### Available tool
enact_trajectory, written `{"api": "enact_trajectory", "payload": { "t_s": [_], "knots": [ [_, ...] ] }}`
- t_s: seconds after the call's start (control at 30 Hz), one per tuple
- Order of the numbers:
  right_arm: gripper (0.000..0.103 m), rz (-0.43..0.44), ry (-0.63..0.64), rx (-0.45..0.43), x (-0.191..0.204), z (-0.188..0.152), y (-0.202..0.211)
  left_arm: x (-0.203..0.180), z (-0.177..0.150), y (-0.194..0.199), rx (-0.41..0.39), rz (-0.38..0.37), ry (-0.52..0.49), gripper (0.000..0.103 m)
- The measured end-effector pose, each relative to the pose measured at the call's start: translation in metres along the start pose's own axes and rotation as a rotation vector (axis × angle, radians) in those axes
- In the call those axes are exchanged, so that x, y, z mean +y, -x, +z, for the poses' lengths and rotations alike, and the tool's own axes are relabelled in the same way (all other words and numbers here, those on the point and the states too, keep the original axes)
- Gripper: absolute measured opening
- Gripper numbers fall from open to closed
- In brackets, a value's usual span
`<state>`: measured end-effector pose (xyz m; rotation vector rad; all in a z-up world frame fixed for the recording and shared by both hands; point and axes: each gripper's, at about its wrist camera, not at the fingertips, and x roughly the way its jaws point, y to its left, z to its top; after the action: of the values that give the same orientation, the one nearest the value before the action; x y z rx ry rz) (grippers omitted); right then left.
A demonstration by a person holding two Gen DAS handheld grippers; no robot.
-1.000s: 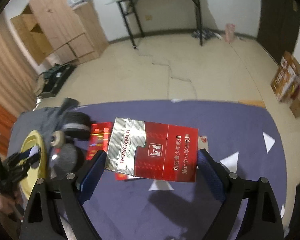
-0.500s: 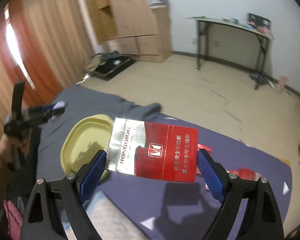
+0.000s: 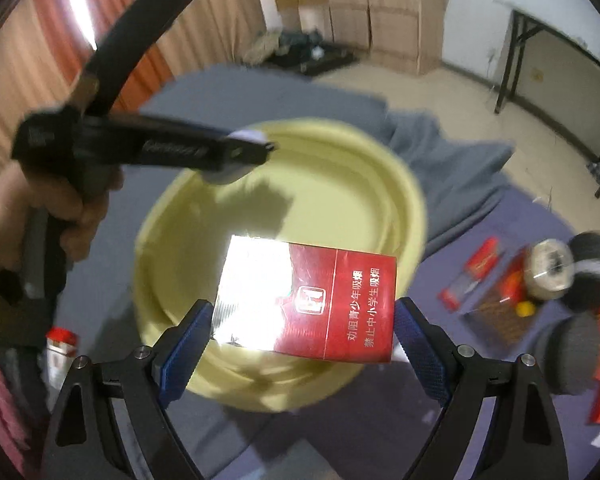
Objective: Organize rigid objects
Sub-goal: 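Carry the lavender ball and red-silver pack into the yellow tray with both tools, then grasp the round metal tin with the left tool while the right tool grasps a red-silver pack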
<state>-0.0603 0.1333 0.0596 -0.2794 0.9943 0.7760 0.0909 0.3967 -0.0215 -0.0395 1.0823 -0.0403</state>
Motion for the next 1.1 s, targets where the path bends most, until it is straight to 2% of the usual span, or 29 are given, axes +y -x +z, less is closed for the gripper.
{"api": "enact_trajectory", "payload": {
  "t_s": [0.1,0.17,0.27,0.43,0.5,0.57,0.63,0.67,0.73,0.83,0.9,1.03,1.1],
  "knots": [
    [0.090,-0.051,0.078,-0.001,0.024,0.006,-0.024,0.004,0.001,-0.030,0.040,0.038,-0.031,0.048],
    [0.090,-0.065,0.132,0.010,0.039,0.008,-0.031,0.009,-0.001,-0.037,0.055,-0.009,-0.011,0.048],
    [0.090,-0.119,0.226,0.027,0.059,0.005,-0.049,0.009,-0.003,-0.044,0.052,0.010,-0.033,0.048],
    [0.090,-0.075,0.178,0.058,0.065,0.010,-0.062,0.019,-0.003,-0.045,0.053,-0.034,0.025,0.049],
    [0.090,-0.085,0.199,0.091,0.071,0.012,-0.077,0.022,0.000,-0.042,0.052,-0.009,-0.013,0.051],
    [0.091,-0.091,0.183,0.109,0.073,0.016,-0.088,0.025,-0.002,-0.038,0.036,0.019,-0.013,0.064],
    [0.103,-0.083,0.153,0.097,0.075,0.017,-0.089,0.030,-0.004,-0.034,0.039,-0.010,0.018,0.078],
    [0.102,-0.062,0.139,0.078,0.077,0.017,-0.083,0.030,-0.005,-0.026,0.015,-0.021,0.033,0.081],
    [0.102,-0.068,0.129,0.031,0.079,0.019,-0.062,0.027,-0.001,-0.009,-0.030,-0.016,0.054,0.103],
    [0.102,-0.076,0.057,-0.063,0.061,0.022,-0.012,0.010,0.016,0.024,-0.061,-0.037,0.013,0.103],
    [0.102,-0.091,-0.017,-0.115,0.033,0.020,0.031,-0.009,0.033,0.041,-0.069,-0.034,-0.030,0.103],
    [0.102,-0.154,-0.182,-0.180,-0.057,-0.004,0.112,-0.063,0.062,0.060,-0.090,-0.082,-0.058,0.103],
    [0.103,-0.259,-0.270,-0.169,-0.120,-0.033,0.144,-0.091,0.069,0.063,-0.105,-0.098,-0.069,0.103]
  ]
}}
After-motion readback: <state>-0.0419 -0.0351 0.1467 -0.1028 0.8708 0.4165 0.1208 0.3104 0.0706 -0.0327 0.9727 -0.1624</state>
